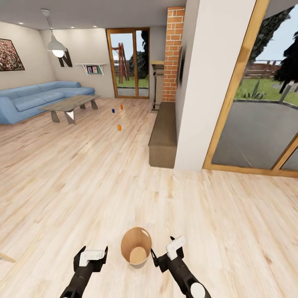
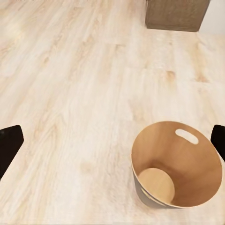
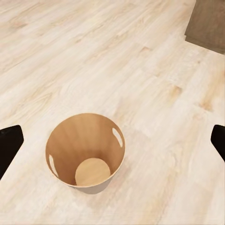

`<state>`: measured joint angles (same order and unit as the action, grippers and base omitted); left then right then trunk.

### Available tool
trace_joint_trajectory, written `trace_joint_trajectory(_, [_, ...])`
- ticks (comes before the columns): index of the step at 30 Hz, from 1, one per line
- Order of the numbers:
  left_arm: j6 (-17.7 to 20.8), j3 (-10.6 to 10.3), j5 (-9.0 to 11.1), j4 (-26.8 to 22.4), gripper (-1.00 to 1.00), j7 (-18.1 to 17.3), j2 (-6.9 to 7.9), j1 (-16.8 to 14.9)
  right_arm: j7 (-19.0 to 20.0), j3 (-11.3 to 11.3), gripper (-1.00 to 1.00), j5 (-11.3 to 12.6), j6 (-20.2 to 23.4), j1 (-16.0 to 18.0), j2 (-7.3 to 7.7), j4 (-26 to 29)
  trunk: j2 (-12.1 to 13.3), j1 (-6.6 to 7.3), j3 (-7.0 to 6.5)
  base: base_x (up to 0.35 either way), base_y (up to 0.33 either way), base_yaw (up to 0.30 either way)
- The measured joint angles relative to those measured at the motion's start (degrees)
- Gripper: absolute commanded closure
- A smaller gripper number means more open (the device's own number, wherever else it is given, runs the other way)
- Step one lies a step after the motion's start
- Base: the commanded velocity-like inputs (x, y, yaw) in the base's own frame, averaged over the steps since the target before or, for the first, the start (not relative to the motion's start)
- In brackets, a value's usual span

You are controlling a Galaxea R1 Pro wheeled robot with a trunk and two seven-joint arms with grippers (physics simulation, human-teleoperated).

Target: Put the three can of soda from the living room inside the tash can in the kitchen.

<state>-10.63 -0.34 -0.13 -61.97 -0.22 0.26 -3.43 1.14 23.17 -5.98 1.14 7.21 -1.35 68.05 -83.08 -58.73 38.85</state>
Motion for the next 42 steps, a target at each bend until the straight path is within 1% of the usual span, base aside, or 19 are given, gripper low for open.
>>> trace_joint_trajectory(12, [0.0, -0.1, 0.0, -0.1, -1.00, 0.0, 0.00, 0.0, 0.0, 0.0, -1.00, 0.0, 0.0, 0.0, -0.05, 0.0, 0.0, 0.00, 0.00, 0.286, 0.108, 0.000])
trace_joint_trajectory(16, [-0.1, -0.1, 0.0, -0.1, -1.00, -0.2, 0.00, 0.0, 0.0, 0.1, -1.00, 0.0, 0.0, 0.0, -0.05, 0.0, 0.0, 0.00, 0.00, -0.003, 0.201, 0.000])
trace_joint_trajectory(20, [-0.1, -0.1, 0.0, -0.1, -1.00, -0.2, 0.01, 0.0, -0.1, 0.9, -1.00, 0.1, 0.0, 0.0, -0.05, -0.1, 0.0, 0.00, 0.00, -0.064, 0.202, 0.000])
trace_joint_trajectory(23, [-0.1, -0.1, 0.0, -0.1, -1.00, -0.2, 0.01, 0.0, -0.1, 1.0, -1.00, 0.1, 0.0, 0.0, -0.05, -0.2, 0.0, 0.00, 0.00, -0.033, 0.129, 0.000])
trace_joint_trajectory(32, [0.1, -0.5, -0.3, -0.1, -1.00, -0.1, 0.00, 0.0, -0.1, 1.0, -1.00, 0.2, -0.1, 0.0, 0.00, -0.3, 0.0, 0.00, 0.00, -0.007, 0.030, 0.000])
trace_joint_trajectory(36, [0.6, -0.3, -0.5, -0.1, -1.00, 0.0, -0.03, 0.0, 0.1, 0.8, -1.00, 0.4, -0.1, 0.0, 0.07, -0.3, 0.0, 0.00, 0.00, -0.001, 0.004, 0.000])
trace_joint_trajectory(38, [2.2, -0.1, -0.5, -0.3, -1.00, 0.0, -0.01, 0.0, 0.2, 0.6, -1.00, 0.5, 0.4, 0.0, 0.05, -0.3, 0.0, 0.00, 0.00, 0.000, 0.001, 0.000])
trace_joint_trajectory(39, [4.3, -0.1, -0.6, -0.2, -1.00, 0.0, -0.01, 0.0, 0.2, 0.5, -1.00, 0.6, 0.8, 0.2, 0.00, -0.3, 0.0, 0.00, 0.00, 0.000, 0.000, 0.000])
trace_joint_trajectory(40, [5.6, -0.1, -0.6, -0.2, -1.00, 0.1, -0.01, -0.1, 0.1, 0.5, -1.00, 0.7, 1.2, 0.4, -0.07, -0.3, 0.0, 0.00, 0.00, 0.000, 0.000, 0.000])
trace_joint_trajectory(42, [7.9, -0.1, -0.7, -0.1, -1.00, 0.1, 0.00, -0.1, 0.1, 0.3, -1.00, 0.9, 3.5, 1.3, -0.36, -0.3, 0.0, 0.00, 0.00, 0.000, 0.000, 0.000])
